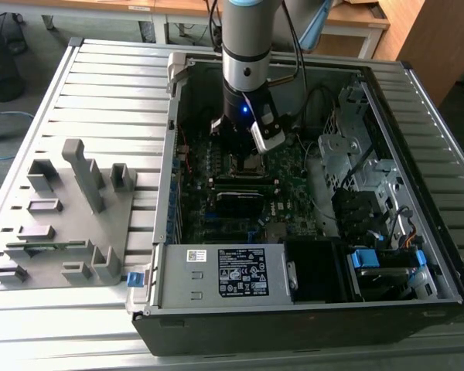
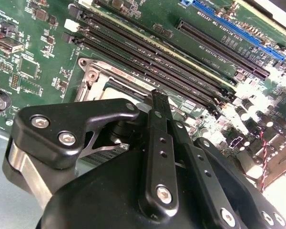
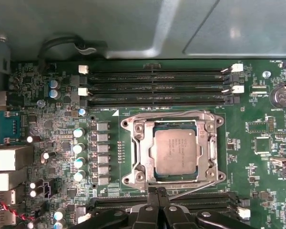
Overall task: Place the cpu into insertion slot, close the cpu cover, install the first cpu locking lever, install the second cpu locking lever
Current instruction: 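Install the second cpu locking lever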
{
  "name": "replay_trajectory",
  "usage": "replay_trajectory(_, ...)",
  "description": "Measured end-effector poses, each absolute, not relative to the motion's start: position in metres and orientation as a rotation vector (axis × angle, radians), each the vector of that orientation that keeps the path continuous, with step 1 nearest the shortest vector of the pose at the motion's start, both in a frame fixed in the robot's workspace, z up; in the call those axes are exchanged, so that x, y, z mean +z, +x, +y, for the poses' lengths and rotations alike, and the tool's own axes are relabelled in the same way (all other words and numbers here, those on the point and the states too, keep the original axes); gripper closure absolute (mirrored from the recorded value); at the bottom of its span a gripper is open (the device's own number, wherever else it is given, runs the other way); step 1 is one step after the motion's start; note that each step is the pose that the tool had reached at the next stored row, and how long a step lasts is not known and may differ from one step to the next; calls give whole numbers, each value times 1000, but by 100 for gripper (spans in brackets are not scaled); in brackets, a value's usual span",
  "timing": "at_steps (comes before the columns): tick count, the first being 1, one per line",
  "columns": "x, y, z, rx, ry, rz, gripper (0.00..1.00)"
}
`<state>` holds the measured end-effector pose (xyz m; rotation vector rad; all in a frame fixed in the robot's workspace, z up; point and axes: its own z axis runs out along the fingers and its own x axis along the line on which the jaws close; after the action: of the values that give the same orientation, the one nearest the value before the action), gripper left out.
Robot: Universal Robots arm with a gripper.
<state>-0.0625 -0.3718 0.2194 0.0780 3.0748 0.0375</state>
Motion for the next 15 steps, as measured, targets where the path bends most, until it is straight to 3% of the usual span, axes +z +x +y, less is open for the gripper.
replay_trajectory(15, 217, -71, -373, 38, 82, 3075, 89)
